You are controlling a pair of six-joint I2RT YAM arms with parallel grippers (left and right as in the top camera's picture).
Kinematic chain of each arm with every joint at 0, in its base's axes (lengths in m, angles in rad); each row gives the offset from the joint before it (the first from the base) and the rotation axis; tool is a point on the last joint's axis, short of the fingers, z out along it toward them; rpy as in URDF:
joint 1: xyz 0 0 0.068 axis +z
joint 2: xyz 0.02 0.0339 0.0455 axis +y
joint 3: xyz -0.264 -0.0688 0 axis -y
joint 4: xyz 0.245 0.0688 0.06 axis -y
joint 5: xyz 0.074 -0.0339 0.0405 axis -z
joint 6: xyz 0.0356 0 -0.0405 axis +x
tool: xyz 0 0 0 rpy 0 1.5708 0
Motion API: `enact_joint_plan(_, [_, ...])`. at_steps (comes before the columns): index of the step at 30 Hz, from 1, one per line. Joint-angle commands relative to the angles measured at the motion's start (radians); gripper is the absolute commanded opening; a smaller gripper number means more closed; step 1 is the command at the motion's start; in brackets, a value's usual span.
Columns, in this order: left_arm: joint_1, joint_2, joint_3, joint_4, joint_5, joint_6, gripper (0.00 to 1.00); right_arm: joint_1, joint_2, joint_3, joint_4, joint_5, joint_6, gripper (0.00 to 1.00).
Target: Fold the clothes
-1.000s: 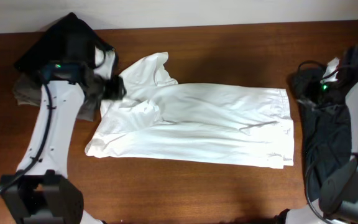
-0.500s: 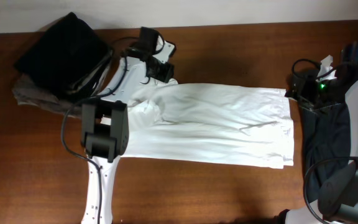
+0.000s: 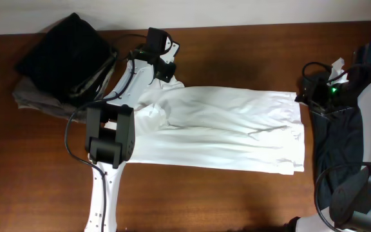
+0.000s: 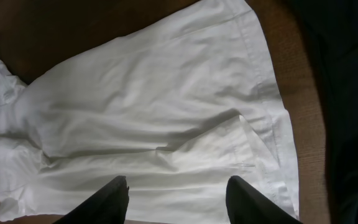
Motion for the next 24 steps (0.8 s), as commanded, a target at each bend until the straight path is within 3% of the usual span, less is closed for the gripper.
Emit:
enact_joint_plan(1, [0.003, 0.002, 0.089, -0.042, -0.012, -0.043, 0.00, 0.005, -0.005, 0.013, -0.002, 0.017, -0.015, 0.55])
enact_joint_plan(6, [0.010, 0.000, 0.259, -0.281, -0.068, -0.047, 0.00, 0.005, 0.015, 0.013, 0.159, 0.127, -0.015, 0.59])
enact_joint_plan(10, [0.011, 0.000, 0.281, -0.470, -0.068, -0.140, 0.00, 0.005, 0.096, 0.013, 0.389, 0.127, -0.013, 0.64])
enact_joint_plan(16, [0.013, -0.009, 0.281, -0.713, -0.037, -0.213, 0.00, 0.006, 0.273, 0.013, 0.521, 0.126, -0.011, 0.64])
enact_joint_plan(22, [0.013, -0.086, 0.281, -0.790, -0.029, -0.235, 0.00, 0.006, 0.460, 0.013, 0.555, 0.005, -0.014, 0.64])
enact_joint_plan(24, [0.013, -0.101, 0.282, -0.796, -0.029, -0.235, 0.00, 0.006, 0.497, 0.013, 0.551, -0.021, -0.014, 0.60])
